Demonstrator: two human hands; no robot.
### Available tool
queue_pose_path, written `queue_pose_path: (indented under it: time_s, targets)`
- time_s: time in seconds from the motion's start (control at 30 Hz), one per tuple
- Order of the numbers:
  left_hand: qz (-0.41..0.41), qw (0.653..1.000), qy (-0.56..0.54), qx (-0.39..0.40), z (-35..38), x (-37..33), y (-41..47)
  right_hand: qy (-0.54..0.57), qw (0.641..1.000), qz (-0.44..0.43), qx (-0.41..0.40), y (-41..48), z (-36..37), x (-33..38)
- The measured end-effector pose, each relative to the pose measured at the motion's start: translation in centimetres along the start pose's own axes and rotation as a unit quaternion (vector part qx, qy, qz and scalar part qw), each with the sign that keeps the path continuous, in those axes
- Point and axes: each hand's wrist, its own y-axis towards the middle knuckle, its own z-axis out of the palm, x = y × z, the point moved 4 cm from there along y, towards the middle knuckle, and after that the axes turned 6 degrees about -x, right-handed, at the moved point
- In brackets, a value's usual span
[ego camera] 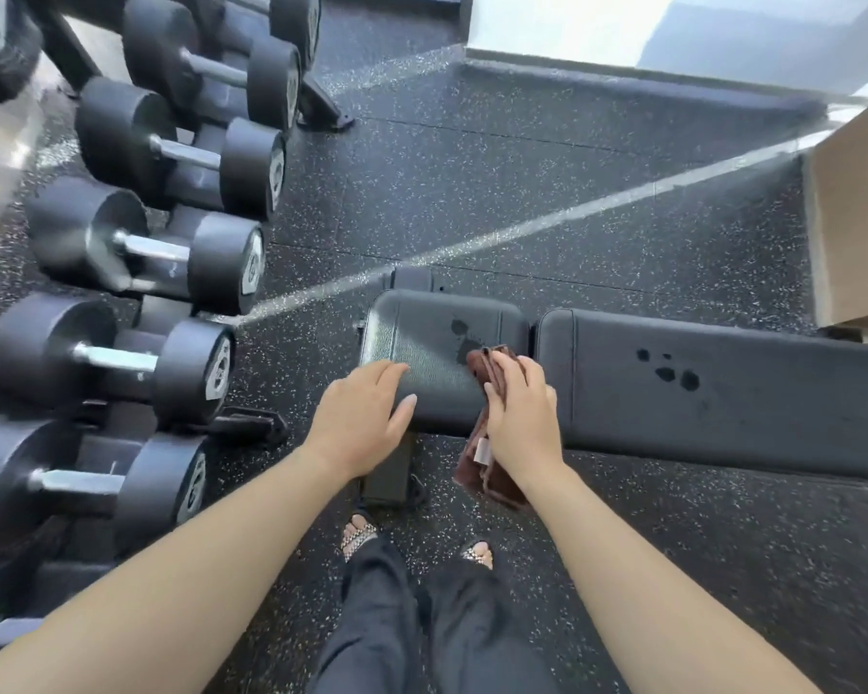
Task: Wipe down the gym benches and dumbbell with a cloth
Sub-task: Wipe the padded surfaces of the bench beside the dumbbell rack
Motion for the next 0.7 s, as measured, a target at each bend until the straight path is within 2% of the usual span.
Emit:
queue_pose_path:
  time_s: [0.23, 0.33, 0.5, 0.7]
  targets:
    - [0.004, 1.000, -0.002, -0.010, 12.3, 5.8, 8.1, -0.086, 0.996, 0.003, -0.020, 6.9, 13.2, -5.6]
    - [0.016, 0.999, -0.009, -0.044, 16.3, 6.9, 11.0, -0.125, 0.991, -0.011, -0.053, 8.3, 16.5, -7.3]
    - [0.053, 0.990, -0.008, -0.131, 20.2, 8.0, 14.7, -0.130, 0.979, -0.031, -0.151, 11.0, 18.9, -8.3]
    - [0.068, 0.976, -0.007, -0.207, 21.3, 8.9, 15.4, -0.133, 0.976, -0.053, -0.162, 14.3, 18.9, -7.8]
